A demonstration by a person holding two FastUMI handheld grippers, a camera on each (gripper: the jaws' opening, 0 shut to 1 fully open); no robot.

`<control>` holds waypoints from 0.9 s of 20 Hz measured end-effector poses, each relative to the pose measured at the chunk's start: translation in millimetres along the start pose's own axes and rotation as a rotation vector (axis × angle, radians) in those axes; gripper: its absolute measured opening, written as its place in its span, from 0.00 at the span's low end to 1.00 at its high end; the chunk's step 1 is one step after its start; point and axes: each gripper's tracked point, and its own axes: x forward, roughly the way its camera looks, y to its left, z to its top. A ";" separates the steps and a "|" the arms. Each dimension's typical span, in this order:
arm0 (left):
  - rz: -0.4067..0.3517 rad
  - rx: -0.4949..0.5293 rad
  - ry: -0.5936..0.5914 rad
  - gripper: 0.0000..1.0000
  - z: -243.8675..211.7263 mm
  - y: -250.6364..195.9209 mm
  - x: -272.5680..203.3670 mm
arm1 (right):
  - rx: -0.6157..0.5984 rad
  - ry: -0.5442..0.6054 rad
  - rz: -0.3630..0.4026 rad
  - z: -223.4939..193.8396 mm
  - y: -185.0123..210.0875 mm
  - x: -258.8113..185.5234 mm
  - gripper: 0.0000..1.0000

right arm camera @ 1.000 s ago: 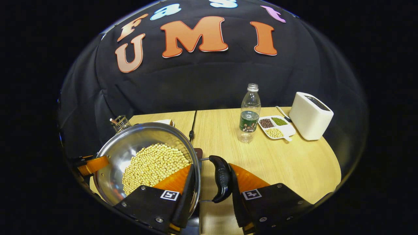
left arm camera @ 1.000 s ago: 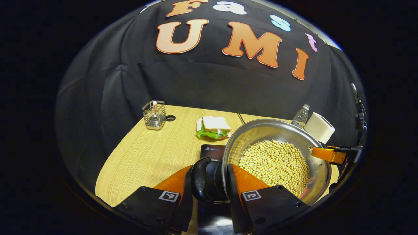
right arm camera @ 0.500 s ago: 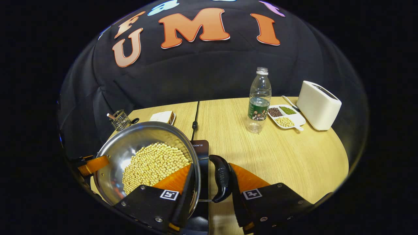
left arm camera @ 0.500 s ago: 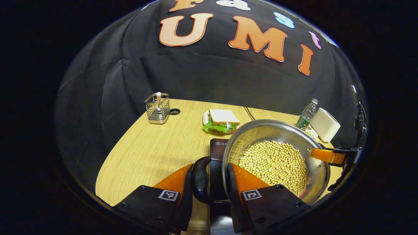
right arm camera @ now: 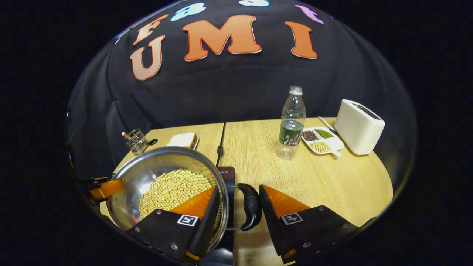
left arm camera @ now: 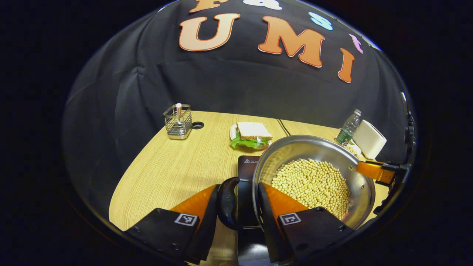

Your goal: First push the handle of the pot to place it horizontally, then grasp the pot with both hands and set it on the induction cooktop.

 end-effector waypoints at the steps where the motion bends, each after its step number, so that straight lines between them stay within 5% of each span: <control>1: 0.008 0.012 -0.037 0.71 10.9 1.5 -3.3 | -0.002 -0.008 0.005 3.9 -0.7 -4.8 0.64; 4: 0.033 0.062 -0.135 0.95 42.7 -2.6 -29.8 | 0.006 -0.028 0.020 13.8 -3.6 -21.2 0.82; 7: 0.053 0.063 -0.225 0.99 73.8 -10.9 -63.9 | -0.010 -0.090 0.014 36.4 -16.1 -44.4 0.94; 18: 0.131 0.041 -0.574 0.99 197.8 -19.4 -227.5 | -0.123 -0.385 -0.041 144.3 -96.0 -183.7 0.94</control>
